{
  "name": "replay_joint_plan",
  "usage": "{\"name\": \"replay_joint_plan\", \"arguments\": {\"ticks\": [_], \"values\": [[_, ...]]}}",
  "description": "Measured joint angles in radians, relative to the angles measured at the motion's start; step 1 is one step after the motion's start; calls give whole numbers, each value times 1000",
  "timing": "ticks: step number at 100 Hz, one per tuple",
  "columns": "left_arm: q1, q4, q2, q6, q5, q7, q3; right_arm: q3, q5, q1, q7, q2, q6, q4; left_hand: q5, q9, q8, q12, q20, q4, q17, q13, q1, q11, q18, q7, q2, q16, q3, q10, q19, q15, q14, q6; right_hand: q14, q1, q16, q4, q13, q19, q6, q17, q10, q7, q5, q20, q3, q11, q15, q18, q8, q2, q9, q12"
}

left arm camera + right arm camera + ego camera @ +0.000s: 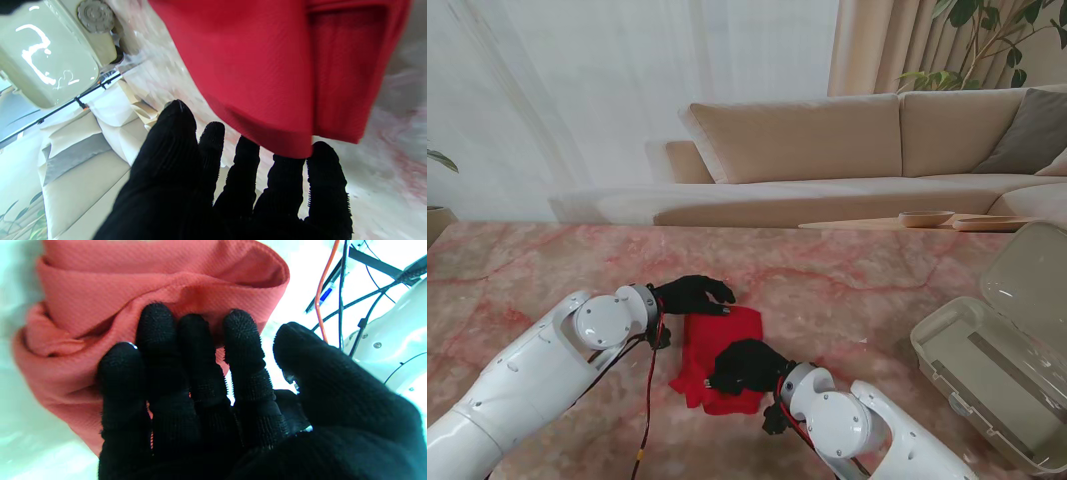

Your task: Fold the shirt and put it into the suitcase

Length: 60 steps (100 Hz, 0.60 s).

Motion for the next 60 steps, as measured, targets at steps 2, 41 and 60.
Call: {"name": "replay_joint_plan", "arguments": {"ticks": [2, 41, 60], "values": [[2, -3, 3, 0, 5, -9, -4, 1, -6, 0, 3, 2, 2, -2, 0, 0, 0, 0, 0, 0, 0, 0, 0, 0, 0, 0, 0, 0, 0, 0, 0, 0, 0, 0, 0, 0, 0, 0, 0, -1, 0, 0, 0, 0, 0, 0, 0, 0, 0, 0, 0, 0, 0, 0], [98, -99, 61, 15, 92, -125, -124, 28, -28, -6, 9, 12, 17, -11, -18, 0, -1, 0, 0, 0, 26, 0, 0, 1, 0, 0, 0, 2, 0, 0, 23, 0, -1, -12, -8, 0, -10, 0, 3, -37, 0, -49, -8, -11, 0, -12, -5, -8, -14, -11, 0, 0, 6, 0], [165, -171, 83, 31, 112, -177, -186, 38, -60, 6, 17, 17, -89, 19, -18, 0, -1, -1, 0, 0, 50, 20, 0, 1, 0, -1, 0, 11, 0, 0, 49, 12, -1, -12, -11, 0, -10, 0, -67, -115, 0, -118, -8, -21, -20, -22, -5, -48, -61, -11, -9, 1, -46, -11]]}}
